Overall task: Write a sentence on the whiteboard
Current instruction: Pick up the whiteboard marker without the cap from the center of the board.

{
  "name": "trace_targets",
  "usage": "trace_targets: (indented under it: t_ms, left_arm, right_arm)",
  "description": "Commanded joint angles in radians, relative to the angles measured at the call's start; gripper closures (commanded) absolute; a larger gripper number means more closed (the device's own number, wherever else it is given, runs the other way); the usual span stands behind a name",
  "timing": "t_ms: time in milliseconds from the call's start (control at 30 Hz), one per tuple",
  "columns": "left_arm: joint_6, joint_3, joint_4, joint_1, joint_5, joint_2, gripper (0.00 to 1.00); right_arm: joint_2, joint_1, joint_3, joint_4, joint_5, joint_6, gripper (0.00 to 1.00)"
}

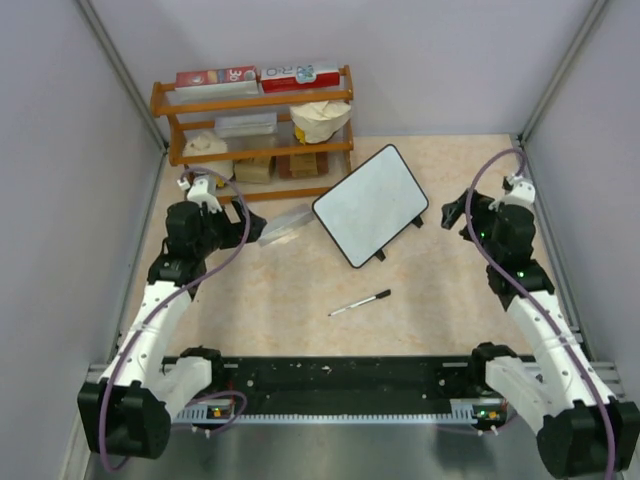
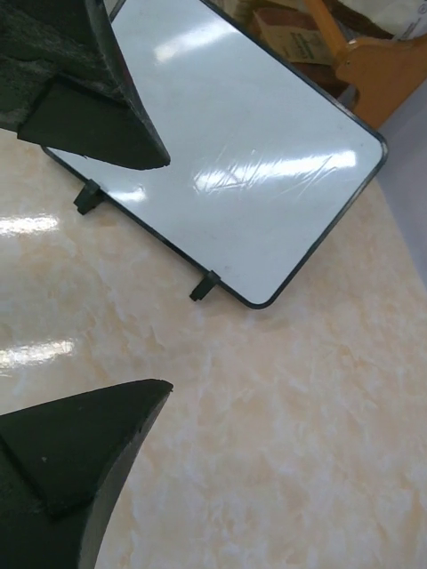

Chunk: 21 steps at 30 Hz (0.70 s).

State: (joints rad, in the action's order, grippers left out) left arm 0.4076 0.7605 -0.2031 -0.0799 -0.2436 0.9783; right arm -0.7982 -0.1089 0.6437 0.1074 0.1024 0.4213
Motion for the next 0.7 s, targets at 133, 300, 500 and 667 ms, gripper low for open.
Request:
trace_targets:
  t_ms: [133, 300, 500, 667]
  left_arm:
    - [-0.133, 0.0, 0.01, -0.2, -0.024, 0.032, 0.01]
    - [-0.222, 0.133, -0.047, -0.504, 0.085, 0.21, 0.03]
    - [-0.306, 0.317, -0.114, -0.805, 0.191, 0.552, 0.08]
    - [-0.299, 0.416, -0.193, -0.935, 0.271, 0.714, 0.16]
  right_arm:
    - [-0.194, 0.005, 0.111, 0.094, -0.214, -0.013, 0.01]
    - [-0.254, 0.003, 0.099, 0.112, -0.285, -0.006, 0.01]
    - [-0.266, 0.005, 0.047, 0.13, -0.268, 0.023, 0.01]
    - [-0.24, 0.005, 0.03, 0.138, -0.274, 0.031, 0.01]
